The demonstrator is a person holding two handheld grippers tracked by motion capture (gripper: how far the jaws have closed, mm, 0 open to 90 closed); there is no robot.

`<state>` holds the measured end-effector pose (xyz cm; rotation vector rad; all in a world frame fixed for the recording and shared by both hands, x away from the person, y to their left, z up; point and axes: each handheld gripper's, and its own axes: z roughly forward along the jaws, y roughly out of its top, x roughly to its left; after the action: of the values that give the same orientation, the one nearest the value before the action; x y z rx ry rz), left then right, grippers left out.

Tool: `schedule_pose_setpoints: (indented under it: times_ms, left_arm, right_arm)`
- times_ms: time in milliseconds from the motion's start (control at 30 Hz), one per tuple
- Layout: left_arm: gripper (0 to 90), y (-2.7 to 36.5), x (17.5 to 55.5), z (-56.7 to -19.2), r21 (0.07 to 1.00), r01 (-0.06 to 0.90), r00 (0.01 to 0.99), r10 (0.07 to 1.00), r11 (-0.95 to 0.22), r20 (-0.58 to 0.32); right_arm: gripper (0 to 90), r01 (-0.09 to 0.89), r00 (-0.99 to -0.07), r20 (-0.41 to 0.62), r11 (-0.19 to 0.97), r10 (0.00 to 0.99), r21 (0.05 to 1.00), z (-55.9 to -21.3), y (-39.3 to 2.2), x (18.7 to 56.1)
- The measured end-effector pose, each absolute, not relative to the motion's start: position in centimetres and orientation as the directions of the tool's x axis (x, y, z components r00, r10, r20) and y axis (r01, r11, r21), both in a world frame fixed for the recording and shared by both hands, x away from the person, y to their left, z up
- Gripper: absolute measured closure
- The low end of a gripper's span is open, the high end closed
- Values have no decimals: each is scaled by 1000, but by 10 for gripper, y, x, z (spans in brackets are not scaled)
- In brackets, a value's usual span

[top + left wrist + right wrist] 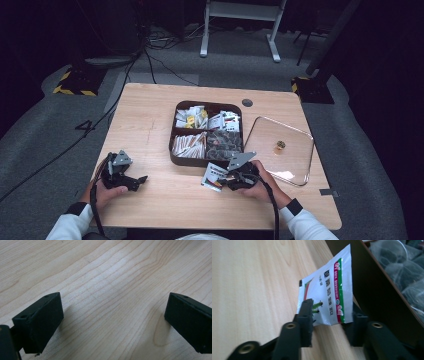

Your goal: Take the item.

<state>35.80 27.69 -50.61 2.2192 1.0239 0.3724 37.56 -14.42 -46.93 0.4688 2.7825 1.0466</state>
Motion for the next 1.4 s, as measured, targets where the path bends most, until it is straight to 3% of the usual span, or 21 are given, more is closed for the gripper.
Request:
schedule_pose_setpoints:
  times_ms: [400,1100,1400]
  left_arm:
    - [24,277,358,-506,668,570,653,757,-478,-16]
    - [23,277,358,-506,668,569,654,756,-479,-15]
    - [23,277,358,-506,668,568,655,755,-480,-15]
  right_arm:
    - [313,270,-921,-52,727,387,631,-471,-148,377]
    - [320,240,-917,-61,668,394,704,-453,-174,373]
    - [323,264,-883,-80,632,462,728,-441,-204,378]
